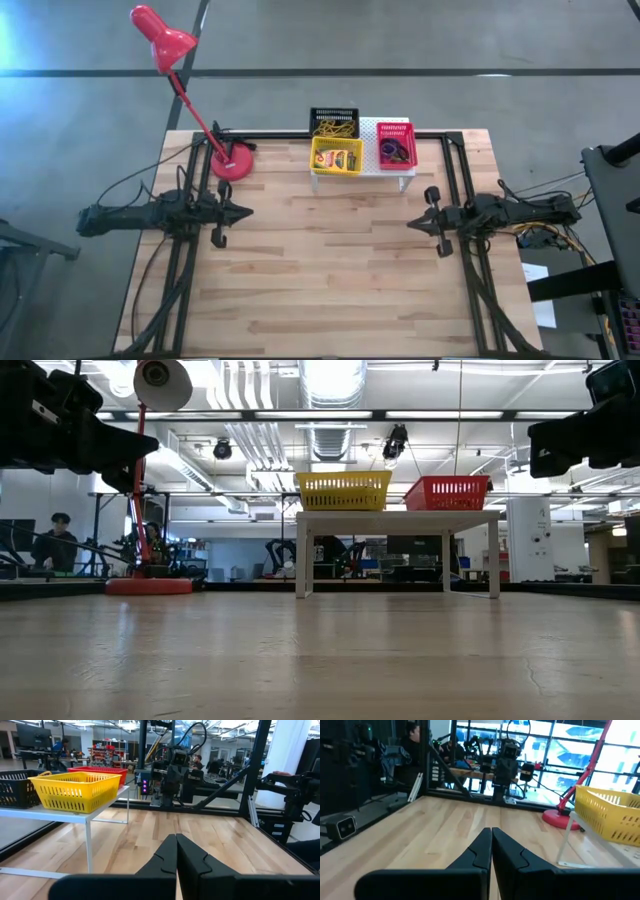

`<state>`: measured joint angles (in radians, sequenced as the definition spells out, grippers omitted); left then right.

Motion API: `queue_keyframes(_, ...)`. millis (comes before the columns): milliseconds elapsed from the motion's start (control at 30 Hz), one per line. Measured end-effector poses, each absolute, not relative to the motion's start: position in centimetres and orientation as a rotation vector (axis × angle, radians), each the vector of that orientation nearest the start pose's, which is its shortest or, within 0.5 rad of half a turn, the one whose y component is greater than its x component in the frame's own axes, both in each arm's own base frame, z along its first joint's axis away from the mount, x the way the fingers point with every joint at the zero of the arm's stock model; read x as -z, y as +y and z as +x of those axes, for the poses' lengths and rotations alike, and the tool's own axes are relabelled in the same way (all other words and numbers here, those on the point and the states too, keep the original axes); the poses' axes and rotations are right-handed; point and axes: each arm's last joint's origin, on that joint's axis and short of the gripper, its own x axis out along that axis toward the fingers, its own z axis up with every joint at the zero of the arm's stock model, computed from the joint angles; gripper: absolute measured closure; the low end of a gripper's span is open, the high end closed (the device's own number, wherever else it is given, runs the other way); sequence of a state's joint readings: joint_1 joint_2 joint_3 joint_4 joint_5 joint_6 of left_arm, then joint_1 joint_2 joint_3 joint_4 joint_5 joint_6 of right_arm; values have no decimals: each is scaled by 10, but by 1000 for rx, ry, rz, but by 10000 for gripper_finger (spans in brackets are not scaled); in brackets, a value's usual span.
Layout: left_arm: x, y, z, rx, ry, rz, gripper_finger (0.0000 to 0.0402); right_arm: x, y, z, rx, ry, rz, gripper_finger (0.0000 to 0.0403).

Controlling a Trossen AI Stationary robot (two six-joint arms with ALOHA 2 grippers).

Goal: Pick & Place Office Desk Supplies
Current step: Return to Home Position

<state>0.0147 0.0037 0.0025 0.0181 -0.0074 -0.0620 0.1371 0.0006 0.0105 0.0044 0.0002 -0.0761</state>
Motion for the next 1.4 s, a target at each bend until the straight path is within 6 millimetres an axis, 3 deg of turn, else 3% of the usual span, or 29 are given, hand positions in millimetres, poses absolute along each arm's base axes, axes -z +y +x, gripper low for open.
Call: queue_keyframes(1400,-166,2,98,-22,-17,-60,400,-165,14,98,-137,19,-29,394)
